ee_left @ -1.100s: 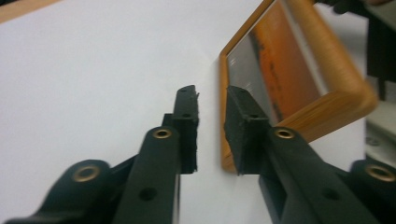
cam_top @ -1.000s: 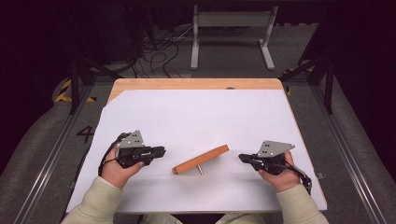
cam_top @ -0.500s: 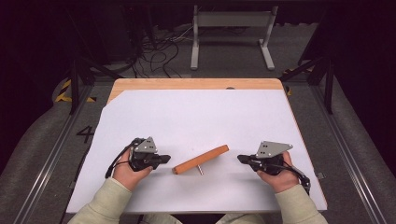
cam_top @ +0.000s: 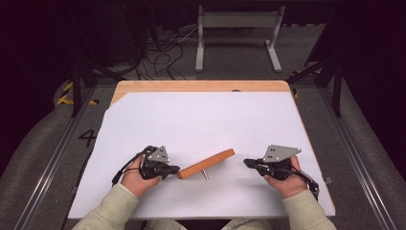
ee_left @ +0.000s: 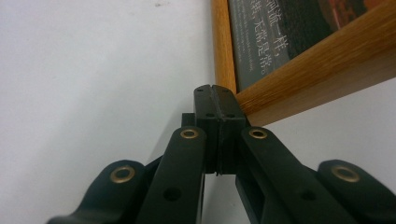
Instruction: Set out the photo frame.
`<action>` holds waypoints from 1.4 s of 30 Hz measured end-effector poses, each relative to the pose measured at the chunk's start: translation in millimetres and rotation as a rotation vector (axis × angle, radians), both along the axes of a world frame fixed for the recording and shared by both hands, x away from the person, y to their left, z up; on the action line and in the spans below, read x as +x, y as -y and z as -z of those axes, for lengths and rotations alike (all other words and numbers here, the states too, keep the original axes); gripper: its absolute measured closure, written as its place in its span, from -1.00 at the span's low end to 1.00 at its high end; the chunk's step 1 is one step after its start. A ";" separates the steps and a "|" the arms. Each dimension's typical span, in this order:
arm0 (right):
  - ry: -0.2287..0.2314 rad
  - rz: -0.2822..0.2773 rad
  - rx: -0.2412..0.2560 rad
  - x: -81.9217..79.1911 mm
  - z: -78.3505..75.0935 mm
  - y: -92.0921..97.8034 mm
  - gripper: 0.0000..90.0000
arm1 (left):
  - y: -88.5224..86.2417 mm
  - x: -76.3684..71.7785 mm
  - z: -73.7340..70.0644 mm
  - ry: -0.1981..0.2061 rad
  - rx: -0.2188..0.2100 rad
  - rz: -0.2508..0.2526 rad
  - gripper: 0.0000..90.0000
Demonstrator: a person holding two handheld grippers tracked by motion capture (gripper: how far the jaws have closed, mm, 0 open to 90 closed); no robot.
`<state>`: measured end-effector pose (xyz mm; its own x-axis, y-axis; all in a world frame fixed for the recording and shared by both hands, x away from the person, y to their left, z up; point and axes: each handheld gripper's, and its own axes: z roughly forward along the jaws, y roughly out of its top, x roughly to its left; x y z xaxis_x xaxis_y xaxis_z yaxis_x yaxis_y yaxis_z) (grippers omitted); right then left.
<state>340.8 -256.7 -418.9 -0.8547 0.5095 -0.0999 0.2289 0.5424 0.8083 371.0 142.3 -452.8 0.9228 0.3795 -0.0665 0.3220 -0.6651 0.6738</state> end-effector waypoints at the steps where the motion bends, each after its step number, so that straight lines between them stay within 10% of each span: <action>1: 0.001 0.000 0.000 0.0 -0.2 0.1 1.00 | 0.2 -0.3 0.1 0.001 -0.001 0.001 1.00; 42: 0.003 0.020 0.025 -3.6 -9.9 7.7 1.00 | 63.6 -36.7 0.3 -0.083 -0.037 0.287 1.00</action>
<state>337.2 -264.4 -409.0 -0.8440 0.5288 -0.0892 0.2373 0.5175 0.8221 334.3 78.7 -453.1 0.9828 0.1001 -0.1550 0.1795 -0.7123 0.6785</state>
